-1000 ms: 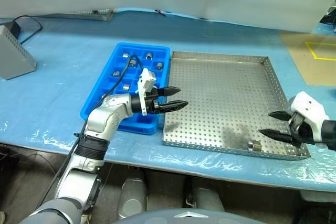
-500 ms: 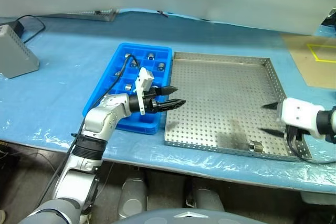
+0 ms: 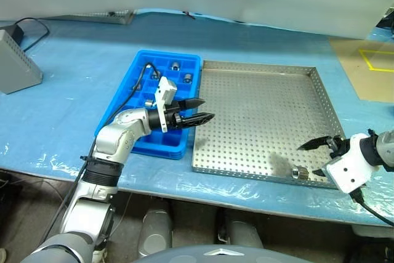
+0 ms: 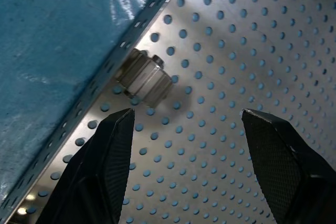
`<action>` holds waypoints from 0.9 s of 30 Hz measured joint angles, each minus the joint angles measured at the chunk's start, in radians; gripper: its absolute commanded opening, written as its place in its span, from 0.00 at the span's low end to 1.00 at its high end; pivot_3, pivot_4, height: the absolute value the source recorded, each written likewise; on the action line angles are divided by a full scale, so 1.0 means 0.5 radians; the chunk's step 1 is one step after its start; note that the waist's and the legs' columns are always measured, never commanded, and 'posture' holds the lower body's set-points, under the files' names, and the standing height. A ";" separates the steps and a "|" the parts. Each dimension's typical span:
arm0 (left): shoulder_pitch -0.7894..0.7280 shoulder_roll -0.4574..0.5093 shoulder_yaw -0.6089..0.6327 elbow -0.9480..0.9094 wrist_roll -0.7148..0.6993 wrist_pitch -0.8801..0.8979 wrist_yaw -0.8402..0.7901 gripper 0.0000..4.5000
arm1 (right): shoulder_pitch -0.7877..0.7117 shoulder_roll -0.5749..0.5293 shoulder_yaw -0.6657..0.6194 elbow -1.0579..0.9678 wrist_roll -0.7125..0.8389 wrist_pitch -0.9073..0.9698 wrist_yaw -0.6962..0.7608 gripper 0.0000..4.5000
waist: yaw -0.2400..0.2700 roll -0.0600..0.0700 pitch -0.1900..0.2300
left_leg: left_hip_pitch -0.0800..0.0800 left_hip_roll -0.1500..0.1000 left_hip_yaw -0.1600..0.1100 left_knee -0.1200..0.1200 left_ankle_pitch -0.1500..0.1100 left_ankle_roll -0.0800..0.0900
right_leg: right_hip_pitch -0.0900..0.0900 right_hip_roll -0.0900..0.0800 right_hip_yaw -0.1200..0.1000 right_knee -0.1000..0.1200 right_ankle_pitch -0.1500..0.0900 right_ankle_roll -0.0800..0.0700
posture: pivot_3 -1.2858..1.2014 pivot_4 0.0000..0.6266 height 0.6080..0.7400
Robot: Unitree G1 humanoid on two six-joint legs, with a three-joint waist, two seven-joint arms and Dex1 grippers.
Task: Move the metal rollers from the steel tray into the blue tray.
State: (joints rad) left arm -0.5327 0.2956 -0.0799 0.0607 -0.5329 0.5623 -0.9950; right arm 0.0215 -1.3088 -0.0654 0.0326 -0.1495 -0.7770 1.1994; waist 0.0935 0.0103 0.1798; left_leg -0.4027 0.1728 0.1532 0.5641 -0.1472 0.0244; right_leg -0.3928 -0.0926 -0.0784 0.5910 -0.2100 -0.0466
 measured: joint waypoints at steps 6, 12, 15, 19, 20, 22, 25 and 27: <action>0.036 0.029 0.007 -0.037 -0.009 0.028 0.016 0.83 | -0.030 -0.045 0.062 0.092 -0.212 -0.305 -0.167 0.75 | 0.003 0.000 0.000 | 0.002 0.001 0.000 0.000 0.000 0.000 | 0.002 0.000 0.000 0.000 0.000 0.000 | 0.53 0.24 1.00; 0.056 0.044 0.018 -0.063 -0.031 0.047 0.038 0.83 | -0.239 -0.008 0.260 0.179 -0.479 -0.468 -0.330 0.75 | 0.001 0.000 0.000 | 0.002 0.001 0.000 0.001 -0.001 0.001 | 0.002 0.000 0.000 0.000 0.000 0.000 | 0.53 0.24 1.00; 0.058 0.053 0.020 -0.070 -0.032 0.051 0.044 0.83 | -0.370 0.063 0.379 0.190 -0.571 -0.504 -0.383 0.75 | -0.002 0.000 0.000 | 0.002 0.001 0.000 0.001 0.000 0.001 | 0.001 0.000 0.000 0.000 0.000 -0.001 | 0.53 0.24 1.00; 0.059 0.055 0.020 -0.076 -0.033 0.056 0.046 0.83 | -0.427 0.077 0.472 0.190 -0.629 -0.519 -0.406 0.75 | 0.000 0.000 0.000 | 0.001 0.001 0.000 0.001 -0.001 0.001 | 0.001 0.000 0.000 0.000 0.001 -0.001 | 0.54 0.24 1.00; 0.060 0.058 0.021 -0.077 -0.033 0.060 0.050 0.83 | -0.413 0.070 0.479 0.170 -0.623 -0.502 -0.402 0.75 | 0.002 0.000 0.000 | 0.001 0.001 0.000 0.001 -0.001 0.001 | 0.001 0.000 0.000 0.000 0.001 -0.001 | 0.54 0.24 1.00; 0.066 0.059 0.020 -0.083 -0.033 0.064 0.059 0.83 | -0.377 0.020 0.480 0.124 -0.593 -0.441 -0.391 0.75 | 0.004 0.001 0.000 | 0.000 0.000 0.000 0.001 -0.001 0.002 | 0.001 0.000 0.001 0.000 0.001 -0.001 | 0.54 0.24 1.00; 0.080 0.060 0.021 -0.092 -0.033 0.065 0.079 0.83 | -0.328 -0.058 0.468 0.062 -0.546 -0.380 -0.384 0.71 | 0.007 0.001 0.000 | 0.001 0.000 0.000 0.000 -0.002 0.003 | 0.003 0.000 0.000 -0.001 0.000 -0.001 | 0.54 0.24 1.00; 0.089 0.060 0.020 -0.092 -0.033 0.065 0.084 0.83 | -0.306 -0.085 0.468 0.032 -0.523 -0.351 -0.379 0.61 | 0.008 0.001 0.000 | 0.000 0.000 0.000 -0.001 -0.002 0.003 | 0.002 0.000 0.000 -0.001 0.000 -0.001 | 0.54 0.24 1.00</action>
State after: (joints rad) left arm -0.4881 0.3256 -0.0697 0.0147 -0.5495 0.5946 -0.9531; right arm -0.1315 -1.3514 0.1685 0.0489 -0.4112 -0.9524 1.0098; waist 0.0977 0.0110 0.1797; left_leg -0.4026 0.1731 0.1530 0.5638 -0.1482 0.0260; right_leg -0.3917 -0.0926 -0.0782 0.5903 -0.2099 -0.0471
